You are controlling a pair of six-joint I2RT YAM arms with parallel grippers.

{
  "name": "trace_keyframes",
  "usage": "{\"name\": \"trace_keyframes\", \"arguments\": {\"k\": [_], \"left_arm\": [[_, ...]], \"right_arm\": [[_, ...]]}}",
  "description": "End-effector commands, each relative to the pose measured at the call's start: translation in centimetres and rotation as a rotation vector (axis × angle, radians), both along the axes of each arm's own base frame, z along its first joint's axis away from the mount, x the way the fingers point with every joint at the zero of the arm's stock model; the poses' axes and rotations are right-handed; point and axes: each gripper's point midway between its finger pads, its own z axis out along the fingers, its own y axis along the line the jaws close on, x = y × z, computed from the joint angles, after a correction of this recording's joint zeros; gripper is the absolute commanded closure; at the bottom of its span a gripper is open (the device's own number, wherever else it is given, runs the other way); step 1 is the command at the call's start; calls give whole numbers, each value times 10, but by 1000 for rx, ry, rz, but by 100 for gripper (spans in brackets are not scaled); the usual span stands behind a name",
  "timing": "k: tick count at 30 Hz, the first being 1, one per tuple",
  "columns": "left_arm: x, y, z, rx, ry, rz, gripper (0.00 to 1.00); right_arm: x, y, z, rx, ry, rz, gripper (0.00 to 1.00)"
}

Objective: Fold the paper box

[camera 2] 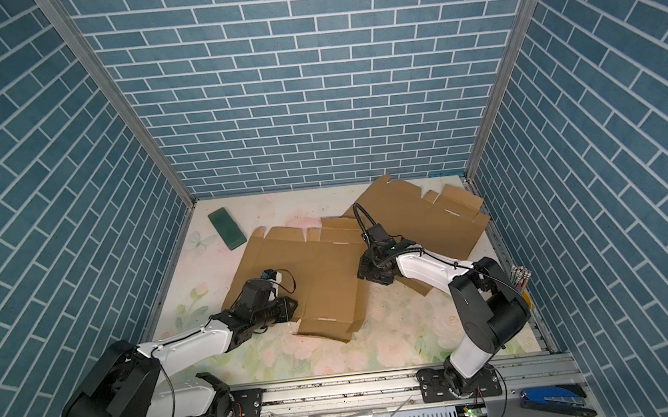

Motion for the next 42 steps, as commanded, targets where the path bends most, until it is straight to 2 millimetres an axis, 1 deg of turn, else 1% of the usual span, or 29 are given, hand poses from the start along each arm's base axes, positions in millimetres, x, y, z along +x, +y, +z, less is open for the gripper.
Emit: {"name": "trace_keyframes", "arguments": {"k": [1,2,3,5,6,7,9,12,14,15,17,19,22,24,25,28,30,33,37,40,42], "left_arm": [[-5,-10,4,-28,-3,1,65],[-6,-11,6,-28,-5,-4,65],[-5,-12,11,-27,-10,-8,65],[-2,-12,27,-9,-40,-30,64],[2,-12,41,13,-72,-49,64],[8,-9,57,37,-107,-60,62],[22,-2,90,57,-164,-69,61],[47,15,134,43,-210,-49,59],[62,23,156,23,-226,-46,58],[69,27,165,32,-232,-45,58],[80,30,180,65,-251,-58,58],[91,34,193,95,-266,-57,58],[100,40,207,90,-285,-40,56],[104,45,211,76,-300,-23,55],[106,48,209,72,-300,-13,55],[112,53,196,45,-274,10,54],[116,56,187,46,-260,22,53],[128,58,174,67,-247,34,49],[143,56,150,81,-179,45,48],[151,51,141,73,-163,30,44],[159,48,138,81,-168,6,40]], "right_arm": [[0,9,-11,57,24,-31,55],[0,8,-14,50,26,-31,59],[0,6,-16,32,23,-29,67],[1,3,-15,1,13,-2,79],[0,0,-14,-28,12,23,87],[0,-2,-9,-64,5,67,92],[-3,-5,-1,-127,11,172,98],[-11,-12,17,-229,24,378,100],[-14,-24,31,-322,30,487,100],[-10,-34,39,-399,20,525,100],[-6,-42,54,-480,8,598,100],[1,-44,68,-549,-9,661,100],[7,-48,79,-677,-9,782,100],[14,-47,80,-769,-20,851,100],[20,-45,81,-811,-43,877,100],[43,-36,78,-936,-128,921,100],[48,-26,72,-976,-170,981,100],[52,-17,62,-966,-198,1009,100],[57,-19,56,-997,-203,1004,100],[55,-19,50,-984,-208,1002,100],[54,-20,46,-985,-212,1005,100]]}}
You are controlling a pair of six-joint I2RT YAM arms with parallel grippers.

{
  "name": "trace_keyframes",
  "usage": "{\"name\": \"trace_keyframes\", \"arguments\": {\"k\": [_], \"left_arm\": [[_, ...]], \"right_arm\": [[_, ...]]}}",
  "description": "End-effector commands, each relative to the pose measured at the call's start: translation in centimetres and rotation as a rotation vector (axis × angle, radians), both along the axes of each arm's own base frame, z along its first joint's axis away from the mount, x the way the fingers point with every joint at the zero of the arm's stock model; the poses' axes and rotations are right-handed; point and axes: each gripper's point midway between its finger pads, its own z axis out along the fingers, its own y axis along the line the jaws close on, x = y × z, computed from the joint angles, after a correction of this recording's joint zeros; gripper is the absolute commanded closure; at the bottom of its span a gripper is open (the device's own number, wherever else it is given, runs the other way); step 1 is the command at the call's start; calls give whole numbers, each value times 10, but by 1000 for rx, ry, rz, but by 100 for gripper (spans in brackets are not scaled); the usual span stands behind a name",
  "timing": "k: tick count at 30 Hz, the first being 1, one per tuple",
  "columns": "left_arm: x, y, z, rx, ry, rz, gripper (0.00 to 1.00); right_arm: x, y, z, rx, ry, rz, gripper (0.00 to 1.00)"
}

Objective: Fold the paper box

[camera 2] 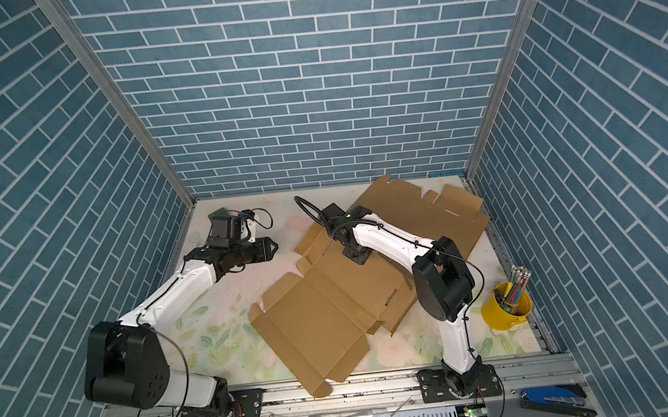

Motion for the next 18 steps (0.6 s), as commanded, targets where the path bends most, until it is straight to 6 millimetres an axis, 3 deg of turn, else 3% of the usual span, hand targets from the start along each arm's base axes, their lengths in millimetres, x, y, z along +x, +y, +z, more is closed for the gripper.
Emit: {"name": "trace_keyframes", "arguments": {"k": [1,4,6,9,12,18], "left_arm": [[22,-10,18,-18,-73,-54,39],[36,-21,14,-3,-93,-128,37],[50,-14,8,65,-101,-143,37],[79,-7,-4,19,-35,-155,41],[101,-15,-17,-3,22,-205,42],[106,-36,-45,-89,123,-298,43]], "right_arm": [[-4,-11,-10,-63,14,42,100],[-2,-6,-12,-36,5,54,100],[0,-4,-11,-24,-11,71,100],[3,-1,-7,-10,-45,107,100],[3,3,2,22,-78,146,100],[2,17,26,114,-188,244,100]]}}
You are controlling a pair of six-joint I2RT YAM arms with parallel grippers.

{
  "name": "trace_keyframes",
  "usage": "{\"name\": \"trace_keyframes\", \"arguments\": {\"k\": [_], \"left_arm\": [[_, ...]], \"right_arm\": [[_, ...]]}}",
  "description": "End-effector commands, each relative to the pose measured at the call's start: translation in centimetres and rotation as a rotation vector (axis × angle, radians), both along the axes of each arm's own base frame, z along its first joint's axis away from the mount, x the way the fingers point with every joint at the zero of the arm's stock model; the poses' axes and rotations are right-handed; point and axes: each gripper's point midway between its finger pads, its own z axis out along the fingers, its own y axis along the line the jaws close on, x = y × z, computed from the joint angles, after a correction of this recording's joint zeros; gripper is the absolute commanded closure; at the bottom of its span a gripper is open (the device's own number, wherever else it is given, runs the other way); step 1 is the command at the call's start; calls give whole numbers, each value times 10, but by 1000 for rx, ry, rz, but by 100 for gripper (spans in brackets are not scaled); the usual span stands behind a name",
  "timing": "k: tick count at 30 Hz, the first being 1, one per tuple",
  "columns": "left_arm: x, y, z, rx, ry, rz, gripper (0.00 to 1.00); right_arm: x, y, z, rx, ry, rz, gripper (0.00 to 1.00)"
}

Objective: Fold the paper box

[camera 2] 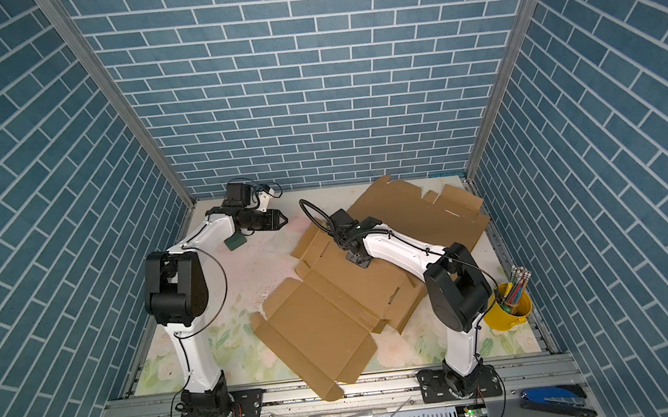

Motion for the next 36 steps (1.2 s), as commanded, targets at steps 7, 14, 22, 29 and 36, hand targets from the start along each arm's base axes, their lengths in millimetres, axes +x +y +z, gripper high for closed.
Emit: {"name": "trace_keyframes", "arguments": {"k": [7,14,22,29,36], "left_arm": [[-34,-42,-20,-244,176,-176,43],[-62,-52,-9,-343,197,-234,42],[-91,-47,11,-365,160,-177,40],[-113,-59,-3,-368,165,-147,38],[-129,-65,-6,-346,129,-151,35]], "right_arm": [[3,25,23,70,-134,186,100],[11,29,25,34,-195,202,100],[10,35,22,5,-212,215,100],[8,43,17,6,-199,222,100],[5,45,15,8,-189,227,100]]}}
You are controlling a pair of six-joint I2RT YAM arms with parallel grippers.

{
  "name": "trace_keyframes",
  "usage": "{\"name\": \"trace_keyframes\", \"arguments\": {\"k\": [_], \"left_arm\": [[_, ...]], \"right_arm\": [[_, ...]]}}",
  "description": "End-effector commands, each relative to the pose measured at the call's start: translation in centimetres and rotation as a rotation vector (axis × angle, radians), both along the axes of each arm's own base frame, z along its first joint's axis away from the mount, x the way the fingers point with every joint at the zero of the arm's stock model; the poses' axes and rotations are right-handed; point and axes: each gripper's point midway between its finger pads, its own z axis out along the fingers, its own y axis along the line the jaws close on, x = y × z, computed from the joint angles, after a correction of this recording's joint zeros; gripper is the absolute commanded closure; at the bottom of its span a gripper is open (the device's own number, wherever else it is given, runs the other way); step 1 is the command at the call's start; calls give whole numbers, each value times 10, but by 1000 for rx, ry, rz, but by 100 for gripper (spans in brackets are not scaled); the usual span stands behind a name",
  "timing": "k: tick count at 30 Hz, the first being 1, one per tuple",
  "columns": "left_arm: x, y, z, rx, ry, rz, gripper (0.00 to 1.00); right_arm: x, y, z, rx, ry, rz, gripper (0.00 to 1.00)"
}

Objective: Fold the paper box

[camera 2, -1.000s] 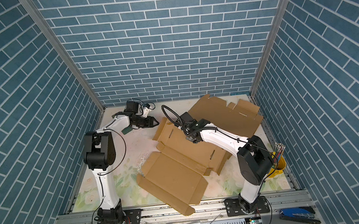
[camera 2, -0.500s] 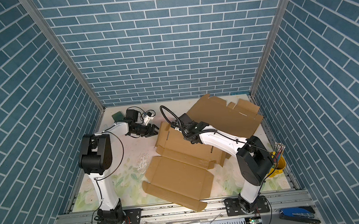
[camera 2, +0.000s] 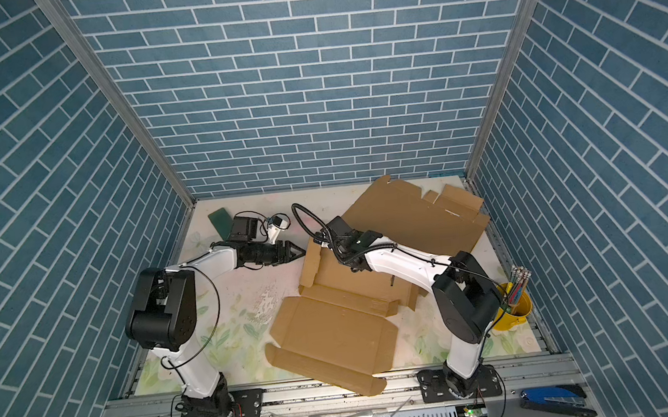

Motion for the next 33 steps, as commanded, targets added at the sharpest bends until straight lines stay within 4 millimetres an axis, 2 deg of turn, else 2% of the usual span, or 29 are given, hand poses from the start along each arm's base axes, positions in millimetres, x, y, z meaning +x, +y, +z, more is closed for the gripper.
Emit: {"name": "trace_keyframes", "arguments": {"k": [1,7,11,18,22,26,33], "left_arm": [[-4,-11,12,2,-73,-12,34],[-12,-3,9,47,-50,25,32],[-16,5,3,75,-32,56,33],[-2,35,2,77,-26,159,33],[-3,46,-3,89,-10,182,32],[-8,51,-9,125,17,170,32],[-32,60,-19,222,102,98,31]], "right_arm": [[0,5,-1,-1,-4,5,100],[1,4,1,-19,-17,4,100],[-3,9,18,-33,-95,23,100],[-2,8,48,-101,-270,23,100],[-23,21,38,-157,-330,91,100],[-33,22,24,-217,-372,96,100],[-39,24,25,-223,-421,109,100]]}}
